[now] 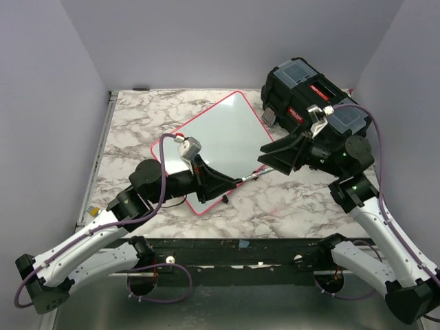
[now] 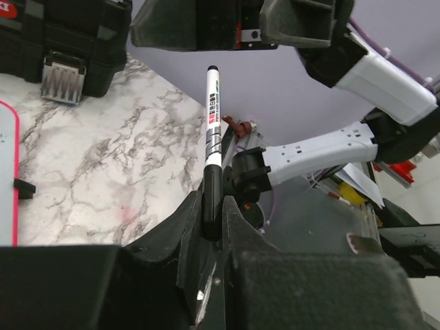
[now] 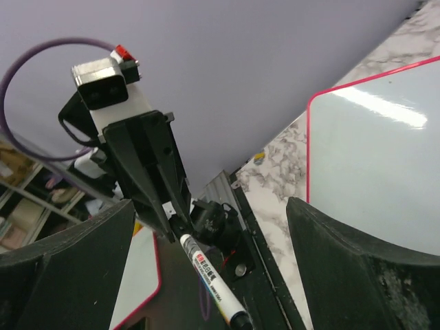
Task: Write a sentence on the whiteboard
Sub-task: Open the pen cap from the whiteboard marker.
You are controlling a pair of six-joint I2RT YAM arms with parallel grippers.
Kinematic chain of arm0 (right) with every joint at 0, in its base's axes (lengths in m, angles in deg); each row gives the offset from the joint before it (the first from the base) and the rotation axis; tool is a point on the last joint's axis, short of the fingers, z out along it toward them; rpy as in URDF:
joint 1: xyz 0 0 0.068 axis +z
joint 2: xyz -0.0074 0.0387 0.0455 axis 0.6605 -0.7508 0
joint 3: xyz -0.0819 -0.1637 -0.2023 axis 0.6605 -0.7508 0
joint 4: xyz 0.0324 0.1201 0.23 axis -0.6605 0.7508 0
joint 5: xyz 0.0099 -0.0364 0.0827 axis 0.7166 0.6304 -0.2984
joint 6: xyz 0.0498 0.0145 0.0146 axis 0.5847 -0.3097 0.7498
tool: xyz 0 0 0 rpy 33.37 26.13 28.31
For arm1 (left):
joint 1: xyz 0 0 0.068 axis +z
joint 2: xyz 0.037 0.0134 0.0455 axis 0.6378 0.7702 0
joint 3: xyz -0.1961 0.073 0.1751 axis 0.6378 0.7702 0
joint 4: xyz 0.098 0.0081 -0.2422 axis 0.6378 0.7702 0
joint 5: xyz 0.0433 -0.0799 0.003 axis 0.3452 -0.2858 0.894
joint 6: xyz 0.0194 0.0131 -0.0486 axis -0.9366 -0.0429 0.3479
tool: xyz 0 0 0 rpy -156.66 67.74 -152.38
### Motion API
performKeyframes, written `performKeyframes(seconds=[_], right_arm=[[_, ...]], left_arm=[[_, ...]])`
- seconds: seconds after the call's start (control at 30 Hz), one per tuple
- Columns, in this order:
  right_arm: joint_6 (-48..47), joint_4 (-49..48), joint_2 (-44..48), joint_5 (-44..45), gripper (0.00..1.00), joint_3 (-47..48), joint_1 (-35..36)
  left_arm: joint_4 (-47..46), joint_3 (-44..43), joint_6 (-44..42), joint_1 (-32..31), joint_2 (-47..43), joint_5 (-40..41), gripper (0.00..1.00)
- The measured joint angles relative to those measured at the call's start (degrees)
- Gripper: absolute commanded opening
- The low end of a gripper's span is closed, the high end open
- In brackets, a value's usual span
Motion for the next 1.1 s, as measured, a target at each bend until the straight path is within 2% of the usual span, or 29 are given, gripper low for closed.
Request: performKeyframes(seconds=[0.27,0.43,0.67,1.1], right_arm=[[2.5,-6.6,-4.9,-12.2,0.77,0.0,0.0],[2.1,-7.1,-6.2,-16.9,0.68,0.6,0.0],[-0.4,-5.3,-6.4,-20.0,0.63,3.8,0.0],[-1.0,-3.1,-6.3,-21.7,0.52,3.8,0.0]], left_arm=[[0.7,-1.8,-0.1,0.4,-2.6,-4.2,0.0],[2.3,-2.9,-0.3,0.4,-1.9,-4.9,0.0],[4.2,-4.6,-0.9,0.4,0.4,-5.0,0.0],[6.2,-9.3,-3.2,0.5,3.7,-5.0,0.0]])
